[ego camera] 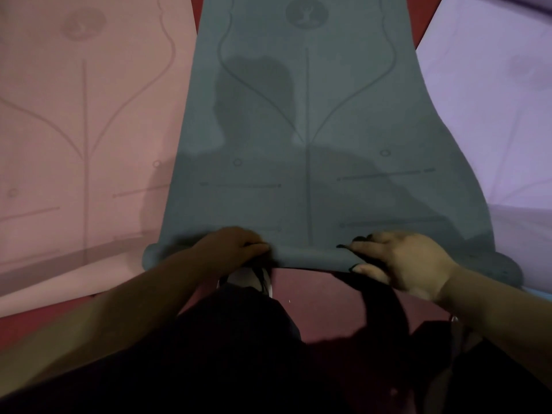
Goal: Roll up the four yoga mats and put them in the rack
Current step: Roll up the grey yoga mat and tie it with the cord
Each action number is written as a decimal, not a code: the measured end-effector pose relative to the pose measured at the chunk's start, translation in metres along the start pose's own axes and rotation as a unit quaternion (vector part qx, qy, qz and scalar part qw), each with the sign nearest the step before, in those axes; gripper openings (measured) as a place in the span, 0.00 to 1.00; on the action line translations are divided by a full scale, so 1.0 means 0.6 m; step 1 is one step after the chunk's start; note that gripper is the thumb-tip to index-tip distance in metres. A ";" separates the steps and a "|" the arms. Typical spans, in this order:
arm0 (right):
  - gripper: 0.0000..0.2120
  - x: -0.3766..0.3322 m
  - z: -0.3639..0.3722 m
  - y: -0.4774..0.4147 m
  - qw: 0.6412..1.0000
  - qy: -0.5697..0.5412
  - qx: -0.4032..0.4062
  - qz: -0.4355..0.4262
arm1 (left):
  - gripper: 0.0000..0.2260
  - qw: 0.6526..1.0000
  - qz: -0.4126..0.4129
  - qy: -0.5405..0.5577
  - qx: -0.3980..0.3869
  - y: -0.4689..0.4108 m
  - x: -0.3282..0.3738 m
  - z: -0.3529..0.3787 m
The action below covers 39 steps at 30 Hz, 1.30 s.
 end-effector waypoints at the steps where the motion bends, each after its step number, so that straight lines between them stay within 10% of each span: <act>1: 0.25 -0.003 -0.001 0.002 0.999 0.025 0.020 0.002 | 0.26 1.000 -0.003 0.006 0.000 -0.003 -0.001 0.000; 6: 0.24 -0.028 0.001 0.000 0.992 0.084 0.073 0.055 | 0.24 0.999 0.002 0.029 0.018 0.000 -0.003 0.001; 17: 0.21 0.011 0.008 -0.063 0.980 0.019 -0.184 0.069 | 0.30 0.993 0.051 -0.071 0.077 0.039 -0.014 0.030; 23: 0.22 0.015 0.020 -0.059 0.987 -0.016 -0.154 0.042 | 0.25 0.962 0.129 -0.182 0.160 0.035 -0.019 0.036; 39: 0.28 0.024 0.045 -0.033 0.995 0.070 -0.050 -0.049 | 0.33 0.954 0.122 -0.260 0.081 0.018 -0.014 0.029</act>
Point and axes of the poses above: each hand's wrist, its own y-axis away from the middle knuckle, its own z-axis out of the palm, x = y × z, the point moved 3 cm from there along -y, towards the middle knuckle, and after that the axes turned 2 degrees about -x, right-handed, at the moved point
